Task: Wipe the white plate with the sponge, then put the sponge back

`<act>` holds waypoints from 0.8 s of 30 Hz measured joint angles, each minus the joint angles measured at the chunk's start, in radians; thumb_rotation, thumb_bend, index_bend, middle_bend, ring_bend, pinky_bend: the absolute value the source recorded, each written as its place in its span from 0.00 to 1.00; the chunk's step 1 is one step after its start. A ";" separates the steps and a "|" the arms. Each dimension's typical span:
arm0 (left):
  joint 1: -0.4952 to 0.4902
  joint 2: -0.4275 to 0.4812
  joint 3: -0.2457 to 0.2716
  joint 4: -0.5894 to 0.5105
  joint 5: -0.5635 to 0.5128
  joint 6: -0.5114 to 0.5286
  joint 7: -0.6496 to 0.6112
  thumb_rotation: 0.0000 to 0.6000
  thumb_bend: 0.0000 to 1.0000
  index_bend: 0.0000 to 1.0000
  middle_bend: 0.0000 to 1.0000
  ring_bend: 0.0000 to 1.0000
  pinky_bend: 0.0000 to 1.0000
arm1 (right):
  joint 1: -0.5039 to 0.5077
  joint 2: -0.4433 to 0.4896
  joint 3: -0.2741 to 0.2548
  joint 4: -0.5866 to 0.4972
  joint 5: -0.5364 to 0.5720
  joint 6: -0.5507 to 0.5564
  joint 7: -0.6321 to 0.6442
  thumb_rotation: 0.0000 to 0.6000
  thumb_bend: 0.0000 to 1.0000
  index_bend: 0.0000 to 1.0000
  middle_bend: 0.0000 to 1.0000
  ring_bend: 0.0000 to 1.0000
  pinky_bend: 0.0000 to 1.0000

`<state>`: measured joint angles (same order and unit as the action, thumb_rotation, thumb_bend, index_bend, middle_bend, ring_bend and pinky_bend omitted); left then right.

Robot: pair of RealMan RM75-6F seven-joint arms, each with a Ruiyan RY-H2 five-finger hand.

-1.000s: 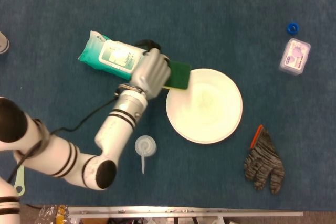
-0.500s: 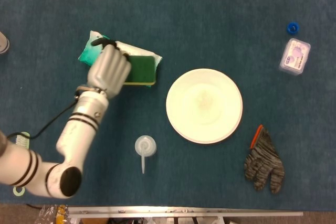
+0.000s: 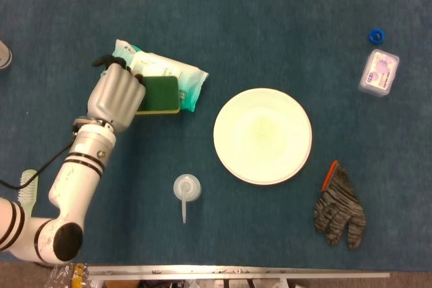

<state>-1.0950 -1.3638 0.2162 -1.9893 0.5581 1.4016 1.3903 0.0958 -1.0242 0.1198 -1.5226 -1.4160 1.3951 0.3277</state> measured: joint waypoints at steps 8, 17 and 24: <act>-0.038 -0.006 -0.083 0.065 -0.089 -0.119 -0.003 0.56 0.36 0.36 0.37 0.28 0.36 | -0.011 0.006 -0.001 -0.010 0.005 0.016 -0.006 0.93 0.20 0.39 0.37 0.31 0.44; -0.067 -0.032 -0.138 0.199 -0.165 -0.210 -0.028 0.42 0.36 0.19 0.25 0.21 0.36 | -0.024 0.019 0.000 -0.029 0.010 0.032 -0.018 0.93 0.21 0.39 0.37 0.31 0.44; -0.070 -0.021 -0.134 0.189 -0.211 -0.208 -0.021 0.35 0.36 0.03 0.06 0.02 0.26 | -0.022 0.018 0.001 -0.034 0.006 0.032 -0.021 0.93 0.21 0.39 0.37 0.31 0.44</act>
<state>-1.1652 -1.3851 0.0825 -1.7999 0.3474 1.1932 1.3689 0.0739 -1.0059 0.1211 -1.5568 -1.4101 1.4273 0.3068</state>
